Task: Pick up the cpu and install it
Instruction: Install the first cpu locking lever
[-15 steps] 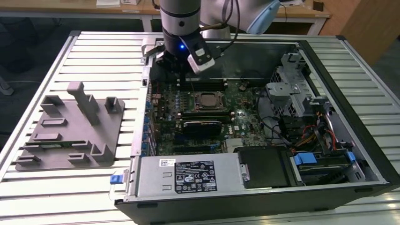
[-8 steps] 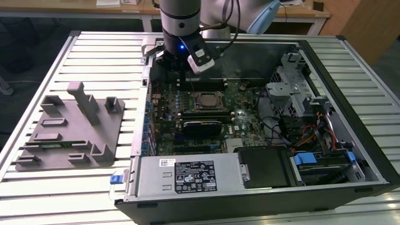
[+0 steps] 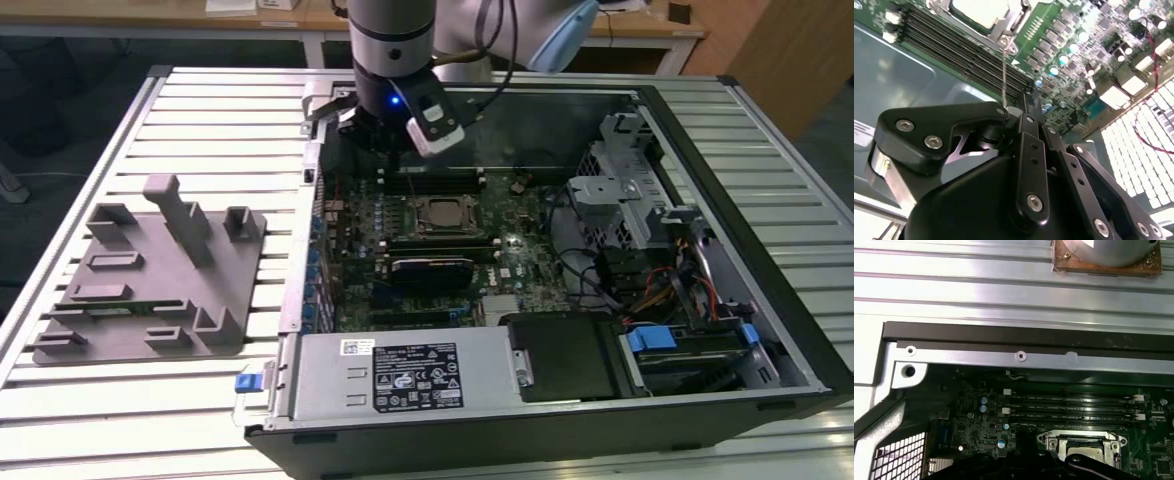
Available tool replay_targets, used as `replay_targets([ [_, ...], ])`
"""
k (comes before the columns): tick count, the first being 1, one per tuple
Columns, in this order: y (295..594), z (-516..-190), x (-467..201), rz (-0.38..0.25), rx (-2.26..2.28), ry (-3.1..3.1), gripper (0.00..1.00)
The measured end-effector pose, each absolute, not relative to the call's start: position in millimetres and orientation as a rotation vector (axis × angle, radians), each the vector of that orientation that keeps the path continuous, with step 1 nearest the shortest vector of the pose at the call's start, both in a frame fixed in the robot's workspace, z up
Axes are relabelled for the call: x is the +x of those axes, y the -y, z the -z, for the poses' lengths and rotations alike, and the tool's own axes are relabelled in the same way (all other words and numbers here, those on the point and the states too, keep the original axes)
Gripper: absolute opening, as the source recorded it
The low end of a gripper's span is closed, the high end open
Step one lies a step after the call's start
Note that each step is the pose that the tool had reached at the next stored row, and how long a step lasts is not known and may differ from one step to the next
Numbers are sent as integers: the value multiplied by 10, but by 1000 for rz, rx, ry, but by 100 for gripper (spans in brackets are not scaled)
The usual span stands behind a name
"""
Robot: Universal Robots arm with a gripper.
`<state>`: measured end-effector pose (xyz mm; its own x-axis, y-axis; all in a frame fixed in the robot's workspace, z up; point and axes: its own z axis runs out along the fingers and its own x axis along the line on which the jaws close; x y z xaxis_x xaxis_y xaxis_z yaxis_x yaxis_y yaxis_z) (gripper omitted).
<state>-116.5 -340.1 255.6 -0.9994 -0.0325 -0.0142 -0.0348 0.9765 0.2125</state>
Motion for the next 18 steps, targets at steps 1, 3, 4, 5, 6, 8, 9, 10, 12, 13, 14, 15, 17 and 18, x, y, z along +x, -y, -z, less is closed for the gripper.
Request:
replay_targets([
  [1,3401,-2556,-1142,-335,-53,-3113,11],
  [3,3401,-2556,-1093,-335,-53,-3114,11],
  [4,3402,-2556,-1068,-335,-53,-3114,11],
  [5,3402,-2556,-1037,-335,-53,-3115,11],
  [6,3402,-2555,-1007,-335,-53,-3115,11],
  [8,3402,-2555,-947,-335,-52,-3116,11],
  [9,3402,-2555,-917,-335,-53,-3117,11],
  [10,3402,-2555,-891,-335,-52,-3117,11],
  [12,3402,-2554,-846,-335,-52,-3118,11],
  [13,3402,-2554,-829,-335,-52,-3118,11],
  [14,3403,-2555,-822,-335,-52,-3118,11],
  [15,3403,-2554,-820,-335,-52,-3118,11],
  [17,3402,-2554,-820,-336,-52,-3118,11],
  [18,3402,-2554,-819,-335,-52,-3118,11],
])
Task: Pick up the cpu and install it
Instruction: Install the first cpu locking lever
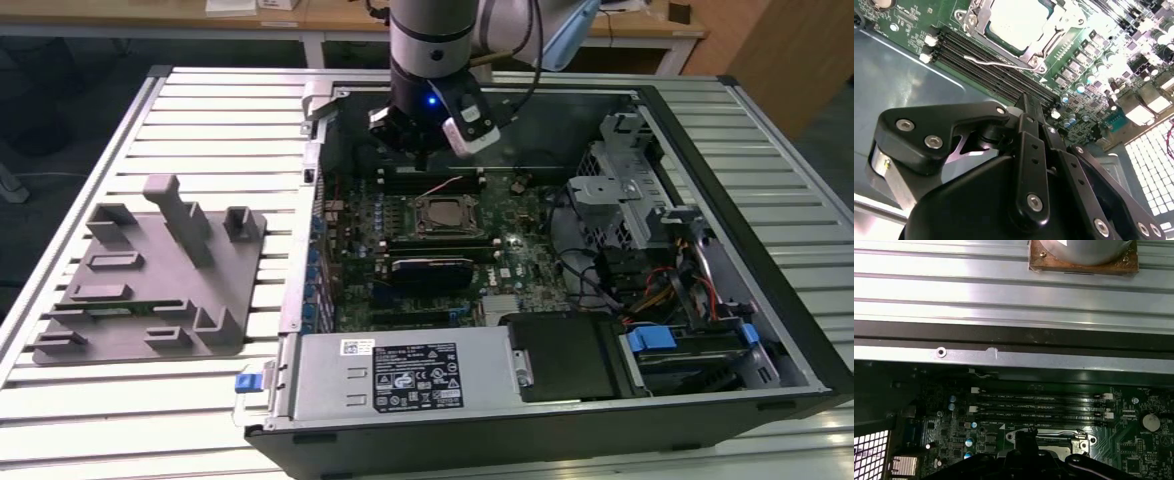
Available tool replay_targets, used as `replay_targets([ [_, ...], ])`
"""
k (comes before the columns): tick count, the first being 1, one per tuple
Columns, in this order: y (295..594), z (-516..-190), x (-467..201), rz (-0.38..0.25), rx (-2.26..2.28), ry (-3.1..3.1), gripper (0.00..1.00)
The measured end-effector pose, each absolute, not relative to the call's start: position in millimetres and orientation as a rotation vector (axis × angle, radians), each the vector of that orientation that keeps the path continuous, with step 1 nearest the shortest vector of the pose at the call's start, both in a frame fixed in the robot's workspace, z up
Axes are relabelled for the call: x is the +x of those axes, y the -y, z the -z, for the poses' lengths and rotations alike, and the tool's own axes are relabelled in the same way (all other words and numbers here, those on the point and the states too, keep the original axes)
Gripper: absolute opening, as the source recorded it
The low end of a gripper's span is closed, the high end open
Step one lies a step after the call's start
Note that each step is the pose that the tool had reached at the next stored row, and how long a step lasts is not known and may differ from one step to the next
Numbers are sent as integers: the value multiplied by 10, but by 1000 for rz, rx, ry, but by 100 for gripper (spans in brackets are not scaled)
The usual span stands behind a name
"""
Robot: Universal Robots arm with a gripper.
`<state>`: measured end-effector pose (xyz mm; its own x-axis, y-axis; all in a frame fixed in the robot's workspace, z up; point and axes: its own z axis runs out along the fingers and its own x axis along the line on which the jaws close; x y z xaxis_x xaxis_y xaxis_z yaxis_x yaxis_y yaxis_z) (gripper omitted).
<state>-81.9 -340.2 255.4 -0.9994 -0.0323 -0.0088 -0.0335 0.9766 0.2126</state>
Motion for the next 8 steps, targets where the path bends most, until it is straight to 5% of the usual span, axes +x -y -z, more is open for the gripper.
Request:
replay_targets([
  [8,3408,-2534,-818,-335,-52,-3115,11],
])
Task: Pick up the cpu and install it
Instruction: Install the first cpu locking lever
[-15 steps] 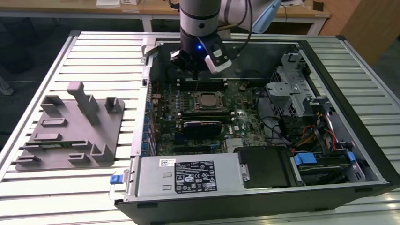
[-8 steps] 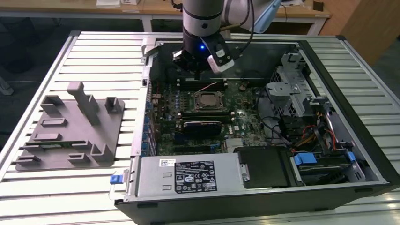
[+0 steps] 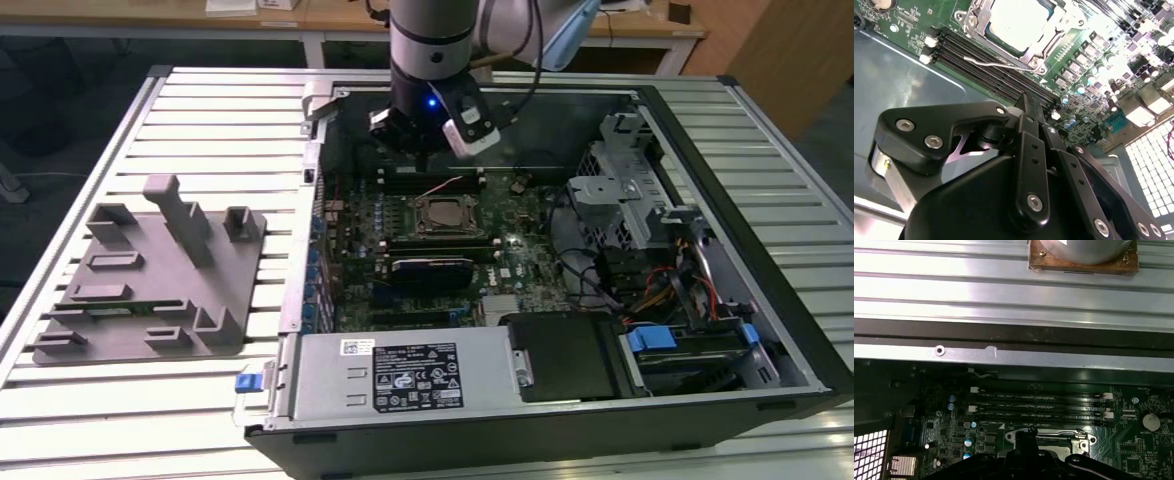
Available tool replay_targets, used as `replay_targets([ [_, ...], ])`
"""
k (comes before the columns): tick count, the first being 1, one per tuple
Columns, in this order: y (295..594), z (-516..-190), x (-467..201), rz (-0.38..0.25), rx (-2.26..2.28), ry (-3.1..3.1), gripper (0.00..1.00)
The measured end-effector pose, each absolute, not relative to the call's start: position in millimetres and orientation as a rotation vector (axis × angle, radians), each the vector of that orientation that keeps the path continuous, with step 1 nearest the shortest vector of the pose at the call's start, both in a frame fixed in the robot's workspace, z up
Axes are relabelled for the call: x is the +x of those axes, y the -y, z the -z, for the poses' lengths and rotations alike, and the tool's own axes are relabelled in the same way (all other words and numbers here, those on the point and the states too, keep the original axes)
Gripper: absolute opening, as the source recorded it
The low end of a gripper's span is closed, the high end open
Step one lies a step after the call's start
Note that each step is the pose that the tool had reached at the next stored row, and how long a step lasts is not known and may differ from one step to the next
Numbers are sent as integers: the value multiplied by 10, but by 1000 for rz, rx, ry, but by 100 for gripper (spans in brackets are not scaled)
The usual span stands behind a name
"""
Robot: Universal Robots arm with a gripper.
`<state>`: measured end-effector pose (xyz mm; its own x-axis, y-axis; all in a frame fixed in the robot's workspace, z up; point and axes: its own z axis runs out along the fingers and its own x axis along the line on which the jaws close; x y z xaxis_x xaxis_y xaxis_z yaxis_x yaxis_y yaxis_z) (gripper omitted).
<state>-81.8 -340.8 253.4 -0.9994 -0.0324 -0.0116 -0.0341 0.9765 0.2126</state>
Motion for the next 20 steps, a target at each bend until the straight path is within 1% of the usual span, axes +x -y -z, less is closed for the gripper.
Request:
replay_targets([
  [20,3426,-2359,-677,-333,-55,-3102,11],
])
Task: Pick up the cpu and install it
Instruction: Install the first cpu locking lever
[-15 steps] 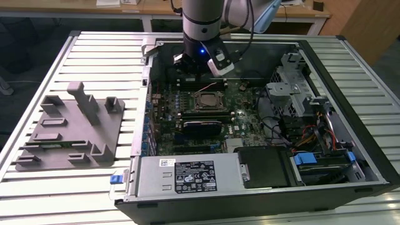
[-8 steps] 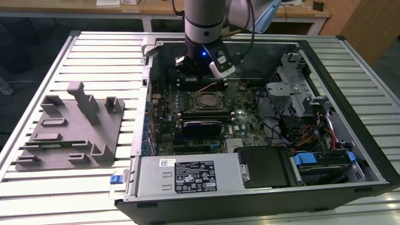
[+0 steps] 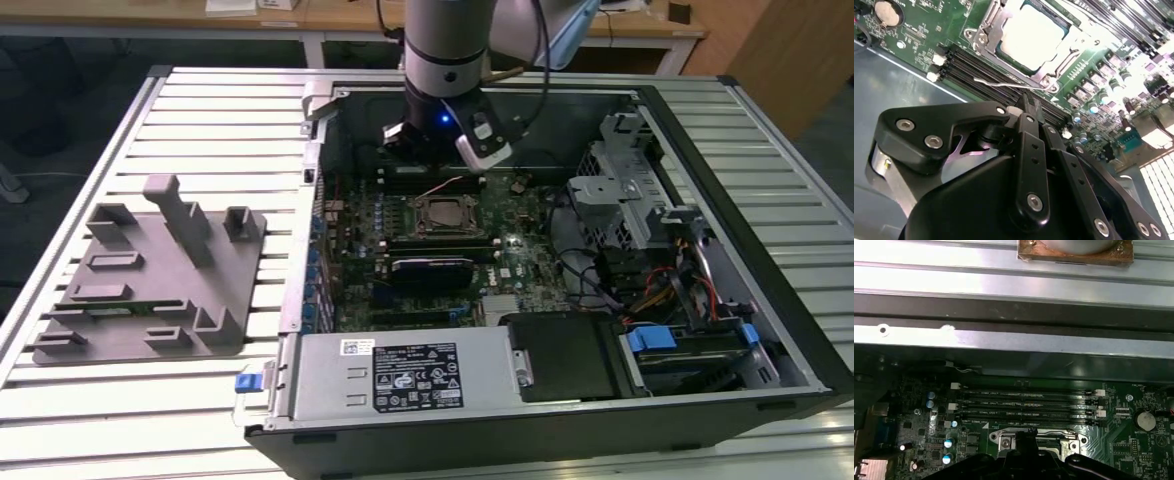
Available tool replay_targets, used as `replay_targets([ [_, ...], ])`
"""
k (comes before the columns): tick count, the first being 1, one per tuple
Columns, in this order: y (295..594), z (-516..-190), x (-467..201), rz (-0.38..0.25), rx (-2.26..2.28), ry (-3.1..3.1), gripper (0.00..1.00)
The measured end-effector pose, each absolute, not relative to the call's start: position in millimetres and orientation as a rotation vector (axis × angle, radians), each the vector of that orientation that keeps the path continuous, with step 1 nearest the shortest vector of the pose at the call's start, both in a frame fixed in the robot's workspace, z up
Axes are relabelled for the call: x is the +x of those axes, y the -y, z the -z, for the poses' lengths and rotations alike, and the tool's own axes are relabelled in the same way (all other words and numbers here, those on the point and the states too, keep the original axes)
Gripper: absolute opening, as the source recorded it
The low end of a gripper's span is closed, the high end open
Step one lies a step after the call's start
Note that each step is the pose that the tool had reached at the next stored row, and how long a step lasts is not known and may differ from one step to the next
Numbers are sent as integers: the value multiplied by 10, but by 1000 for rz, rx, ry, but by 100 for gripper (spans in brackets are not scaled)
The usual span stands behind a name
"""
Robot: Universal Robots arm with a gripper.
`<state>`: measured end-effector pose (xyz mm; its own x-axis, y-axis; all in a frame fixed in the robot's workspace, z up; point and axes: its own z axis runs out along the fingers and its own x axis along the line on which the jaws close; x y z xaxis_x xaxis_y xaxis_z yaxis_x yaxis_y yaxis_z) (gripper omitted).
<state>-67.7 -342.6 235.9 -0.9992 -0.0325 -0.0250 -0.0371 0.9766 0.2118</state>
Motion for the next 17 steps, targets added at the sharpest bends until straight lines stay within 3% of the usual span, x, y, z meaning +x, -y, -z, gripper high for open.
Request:
replay_targets([
  [17,3426,-2197,-589,-330,-57,-3084,11],
])
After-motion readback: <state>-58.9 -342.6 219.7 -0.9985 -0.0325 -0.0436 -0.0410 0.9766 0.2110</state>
